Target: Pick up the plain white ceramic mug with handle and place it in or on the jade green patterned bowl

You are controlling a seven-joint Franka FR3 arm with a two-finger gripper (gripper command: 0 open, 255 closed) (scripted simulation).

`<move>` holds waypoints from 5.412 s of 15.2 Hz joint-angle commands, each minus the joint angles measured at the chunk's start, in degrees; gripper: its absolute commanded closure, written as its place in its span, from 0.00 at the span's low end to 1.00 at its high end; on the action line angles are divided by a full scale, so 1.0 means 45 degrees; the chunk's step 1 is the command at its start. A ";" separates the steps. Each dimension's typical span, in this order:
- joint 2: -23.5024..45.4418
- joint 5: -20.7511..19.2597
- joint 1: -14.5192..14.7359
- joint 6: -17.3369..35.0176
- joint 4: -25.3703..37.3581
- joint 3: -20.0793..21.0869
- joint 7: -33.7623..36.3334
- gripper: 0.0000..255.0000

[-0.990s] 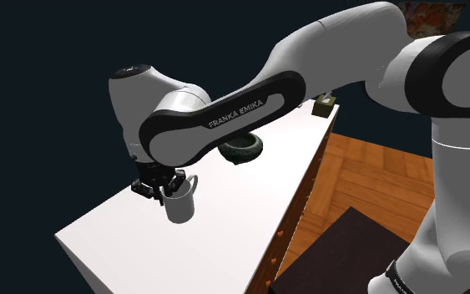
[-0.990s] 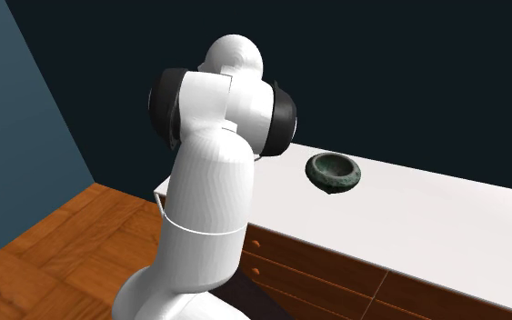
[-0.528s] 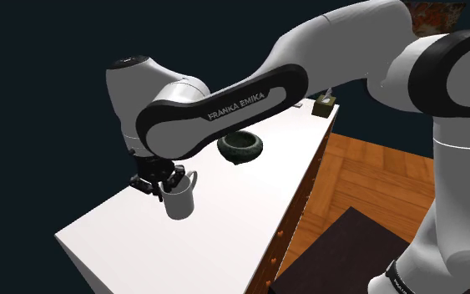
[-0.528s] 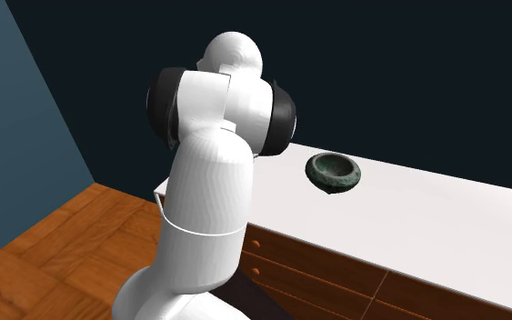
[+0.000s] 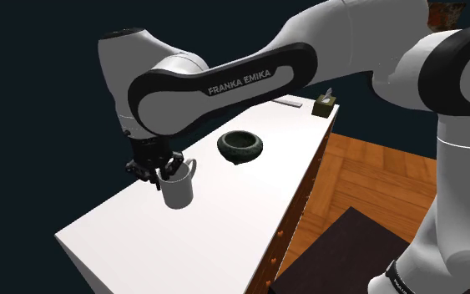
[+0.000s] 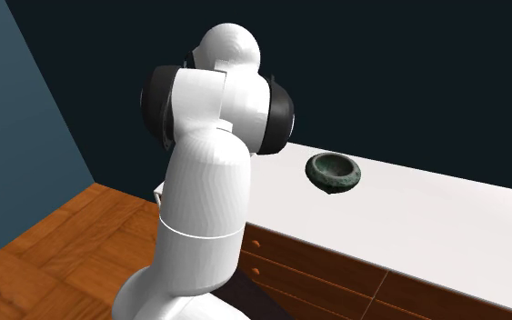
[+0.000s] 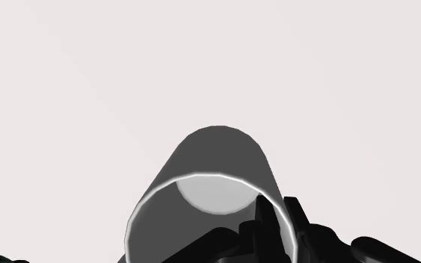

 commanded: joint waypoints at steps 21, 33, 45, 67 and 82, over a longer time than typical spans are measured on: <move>0.0201 0.0039 0.0611 -0.3784 0.4043 0.0116 -0.0451 1.00; -0.2055 0.1418 -0.2623 -0.2785 0.1450 -0.0684 -0.3996 1.00; -0.2176 0.1853 -0.4825 -0.2803 0.1725 -0.1901 -0.7443 1.00; -0.2159 0.1879 -0.5491 0.0191 -0.1189 -0.2261 -0.8019 1.00; -0.2282 0.1959 -0.5426 -0.1039 -0.0072 -0.2206 -0.8089 0.00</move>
